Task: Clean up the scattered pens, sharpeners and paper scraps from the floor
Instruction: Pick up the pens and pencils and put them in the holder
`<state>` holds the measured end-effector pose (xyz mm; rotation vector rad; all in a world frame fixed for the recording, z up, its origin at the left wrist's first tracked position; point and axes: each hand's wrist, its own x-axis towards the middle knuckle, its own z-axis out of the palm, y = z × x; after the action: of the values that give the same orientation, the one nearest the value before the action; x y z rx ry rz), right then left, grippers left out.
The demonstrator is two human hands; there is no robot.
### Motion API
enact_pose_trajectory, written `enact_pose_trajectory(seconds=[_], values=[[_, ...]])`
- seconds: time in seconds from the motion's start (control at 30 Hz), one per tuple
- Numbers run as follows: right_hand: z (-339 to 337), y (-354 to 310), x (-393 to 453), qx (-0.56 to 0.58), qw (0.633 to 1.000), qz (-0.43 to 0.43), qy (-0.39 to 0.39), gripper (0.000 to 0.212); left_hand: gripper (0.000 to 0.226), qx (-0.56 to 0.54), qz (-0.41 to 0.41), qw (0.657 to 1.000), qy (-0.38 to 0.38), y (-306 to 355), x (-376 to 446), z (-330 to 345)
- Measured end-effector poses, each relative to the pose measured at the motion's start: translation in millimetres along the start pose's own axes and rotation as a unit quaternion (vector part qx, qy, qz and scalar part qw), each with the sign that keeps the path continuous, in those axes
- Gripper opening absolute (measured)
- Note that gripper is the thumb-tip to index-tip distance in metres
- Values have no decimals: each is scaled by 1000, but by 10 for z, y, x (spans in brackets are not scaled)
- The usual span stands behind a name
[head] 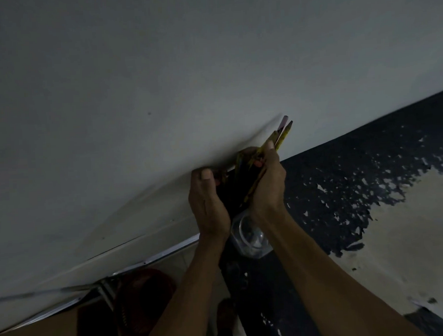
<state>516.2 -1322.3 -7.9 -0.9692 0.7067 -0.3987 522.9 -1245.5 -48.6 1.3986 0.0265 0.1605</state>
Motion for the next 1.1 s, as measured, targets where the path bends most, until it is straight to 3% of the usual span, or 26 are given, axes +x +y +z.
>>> enact_pose_trajectory(seconds=[0.17, 0.4, 0.63, 0.73, 0.87, 1.0, 1.1], values=[[-73, -42, -19, -64, 998, -16, -14, 38, 29, -14, -20, 1000, 6, 50, -11, -9], [-220, 51, -84, -178, 968, -135, -110, 38, 31, -7, -22, 1000, -9, 45, -32, -21], [-302, -47, -69, -181, 962, -154, -131, 21, 28, 43, -10, 999, -19, -13, -29, -61], [-294, -86, -67, -161, 968, -150, -117, 25, 29, 30, -7, 999, -31, 0, -27, -62], [-280, -127, -86, -138, 976, -154, -62, 14, 26, 28, 4, 999, -28, -12, -11, -78], [-255, -92, -97, -113, 982, -154, -1, 36, 28, 38, 1, 999, -21, 7, -23, -69], [-245, -46, -107, -119, 977, -177, 23, 35, 27, 61, 14, 998, 19, 35, -41, -64]])
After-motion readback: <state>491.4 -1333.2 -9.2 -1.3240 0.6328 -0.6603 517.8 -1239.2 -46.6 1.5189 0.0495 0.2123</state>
